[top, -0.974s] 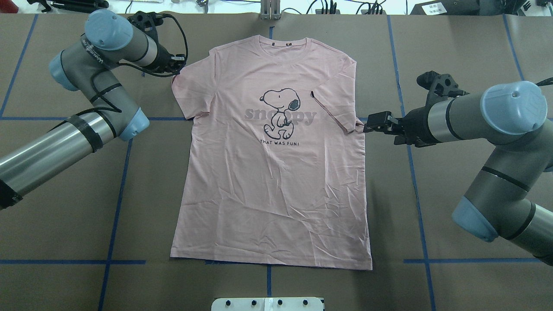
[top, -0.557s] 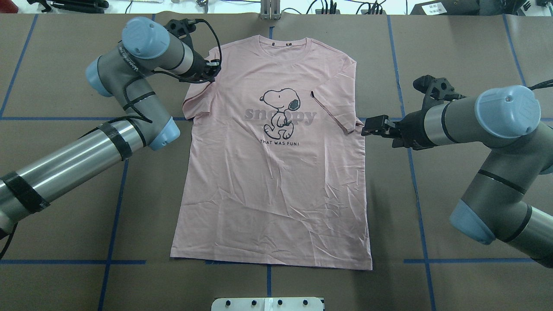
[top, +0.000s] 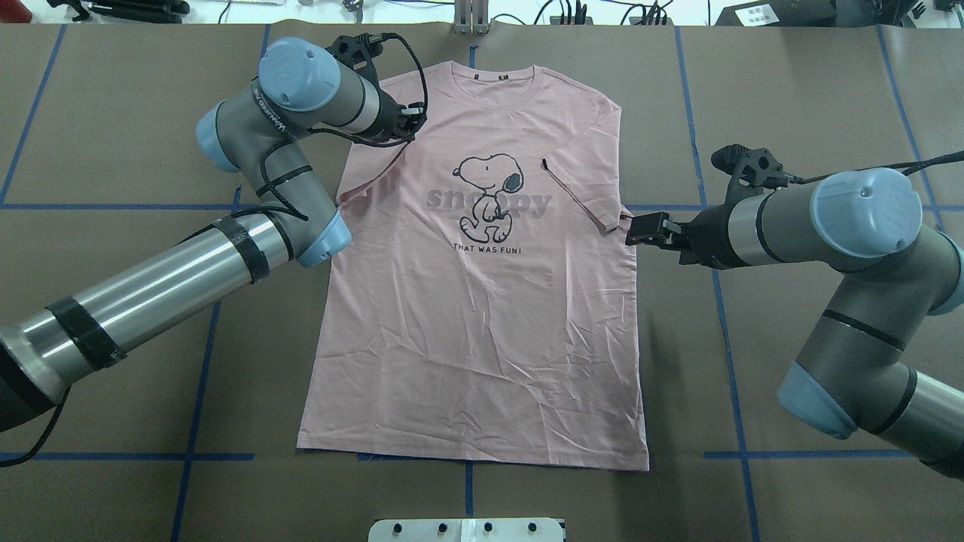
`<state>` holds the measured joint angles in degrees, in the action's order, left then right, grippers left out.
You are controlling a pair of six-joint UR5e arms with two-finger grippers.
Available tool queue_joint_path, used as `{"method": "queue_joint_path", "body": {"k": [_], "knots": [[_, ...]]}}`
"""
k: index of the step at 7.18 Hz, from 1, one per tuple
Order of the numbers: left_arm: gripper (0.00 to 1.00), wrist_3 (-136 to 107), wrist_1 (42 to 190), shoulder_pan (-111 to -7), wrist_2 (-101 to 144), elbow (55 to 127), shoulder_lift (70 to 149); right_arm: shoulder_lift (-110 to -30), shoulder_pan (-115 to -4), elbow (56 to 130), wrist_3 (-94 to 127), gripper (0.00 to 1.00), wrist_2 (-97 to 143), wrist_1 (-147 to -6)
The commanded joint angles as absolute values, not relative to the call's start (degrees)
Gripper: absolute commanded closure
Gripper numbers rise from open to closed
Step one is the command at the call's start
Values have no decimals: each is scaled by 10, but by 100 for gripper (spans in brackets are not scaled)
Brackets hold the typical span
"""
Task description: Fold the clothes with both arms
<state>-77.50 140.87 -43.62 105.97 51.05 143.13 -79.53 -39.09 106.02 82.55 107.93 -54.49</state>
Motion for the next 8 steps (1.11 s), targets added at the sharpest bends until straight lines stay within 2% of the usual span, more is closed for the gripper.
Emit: {"method": "queue_joint_path", "body": {"k": [1, 2, 4, 5, 6, 7, 8], "knots": [[100, -775, 1438, -435, 1044, 484, 1448, -795, -387, 1060, 826, 0, 1074, -545], [100, -775, 1439, -435, 1017, 473, 1448, -795, -385, 1061, 826, 0, 1074, -545], [46, -774, 1455, -432, 1016, 477, 1443, -794, -384, 1061, 826, 0, 1073, -545], [31, -779, 1455, -429, 1016, 541, 1413, -792, -376, 1059, 831, 0, 1073, -545], [31, -821, 1451, -425, 1023, 660, 1348, -784, -371, 1060, 844, 0, 1075, -545], [31, -851, 1447, -398, 1023, 750, 1293, -786, -360, 1063, 883, 0, 1076, -543], [30, -887, 1440, -373, 1022, 806, 1269, -786, -307, 1071, 929, 0, 1026, -545]]}}
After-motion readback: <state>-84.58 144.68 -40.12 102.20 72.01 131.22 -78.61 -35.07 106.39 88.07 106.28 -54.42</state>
